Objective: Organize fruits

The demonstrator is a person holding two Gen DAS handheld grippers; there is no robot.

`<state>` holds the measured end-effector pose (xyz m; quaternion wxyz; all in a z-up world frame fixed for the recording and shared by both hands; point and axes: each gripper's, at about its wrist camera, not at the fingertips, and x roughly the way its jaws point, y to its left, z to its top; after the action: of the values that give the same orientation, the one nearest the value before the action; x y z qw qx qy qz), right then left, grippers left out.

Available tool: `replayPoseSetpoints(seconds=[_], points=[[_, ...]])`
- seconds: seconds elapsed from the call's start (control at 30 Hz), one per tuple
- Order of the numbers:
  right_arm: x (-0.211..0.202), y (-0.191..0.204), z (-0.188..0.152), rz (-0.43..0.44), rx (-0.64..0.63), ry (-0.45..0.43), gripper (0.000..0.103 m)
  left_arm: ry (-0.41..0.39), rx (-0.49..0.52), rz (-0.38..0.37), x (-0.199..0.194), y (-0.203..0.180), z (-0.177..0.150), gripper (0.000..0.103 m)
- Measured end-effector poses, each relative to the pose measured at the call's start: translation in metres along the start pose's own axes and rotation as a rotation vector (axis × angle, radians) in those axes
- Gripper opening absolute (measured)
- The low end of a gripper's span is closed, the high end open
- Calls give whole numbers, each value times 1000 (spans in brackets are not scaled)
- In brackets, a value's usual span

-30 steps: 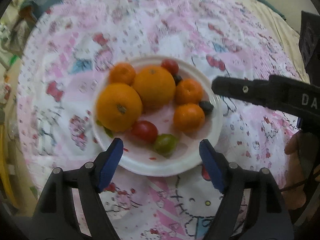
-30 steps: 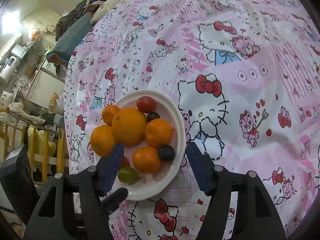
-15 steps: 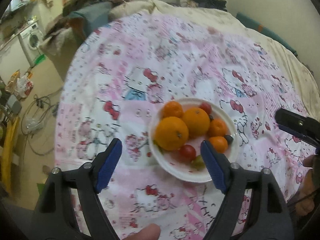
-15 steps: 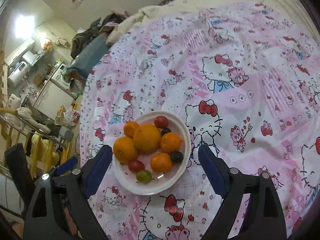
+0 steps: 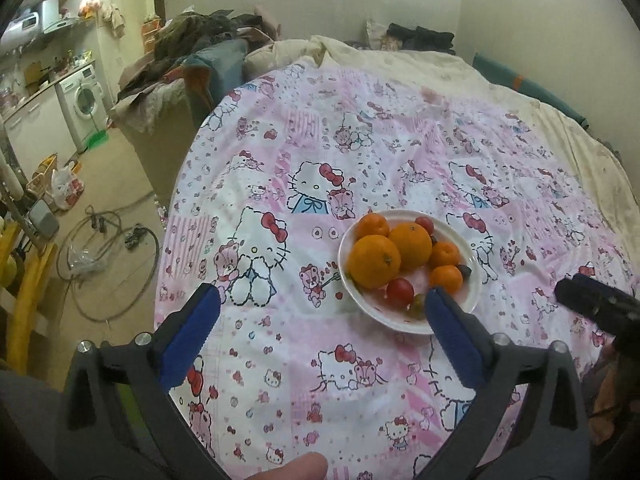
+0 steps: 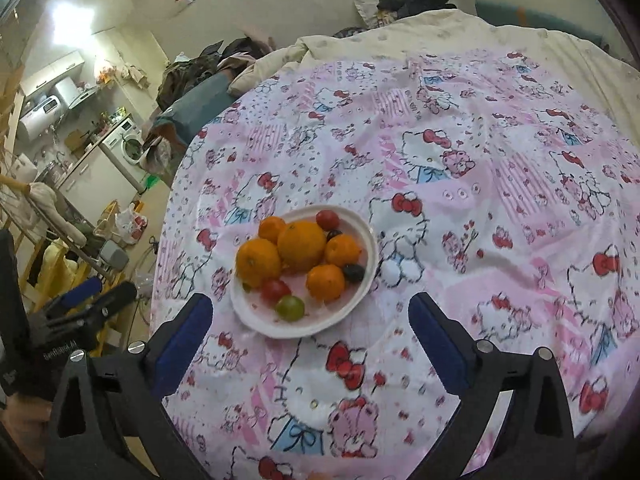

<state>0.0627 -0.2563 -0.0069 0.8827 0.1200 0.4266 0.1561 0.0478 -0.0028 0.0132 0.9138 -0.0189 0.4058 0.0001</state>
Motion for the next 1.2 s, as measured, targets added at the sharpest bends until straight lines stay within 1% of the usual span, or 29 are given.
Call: replayPoseSetpoints(seconds=[0.07, 0.2, 0.27, 0.4, 0.5, 0.73, 1.2], points=[[-3, 4, -7, -20, -9, -14, 101, -5, -1, -1, -3, 0, -4, 101], [-5, 10, -16, -64, -8, -51, 103, 2, -17, -30, -4, 0, -12, 102], [-4, 12, -17, -78, -18, -57, 103, 17, -18, -39, -4, -1, -17, 102], [1, 15, -16, -112, -43, -79, 103, 5, -30, -44, -4, -1, -18, 102], [2, 16, -15, -108, -45, -82, 103, 0, -40, -33, -3, 0, -18, 102], [2, 21, -15, -124, -71, -89, 103, 13, -43, -42, -1, 0, -20, 102], [4, 19, -15, -125, -61, -85, 103, 21, -48, -42, 0, -1, -21, 102]])
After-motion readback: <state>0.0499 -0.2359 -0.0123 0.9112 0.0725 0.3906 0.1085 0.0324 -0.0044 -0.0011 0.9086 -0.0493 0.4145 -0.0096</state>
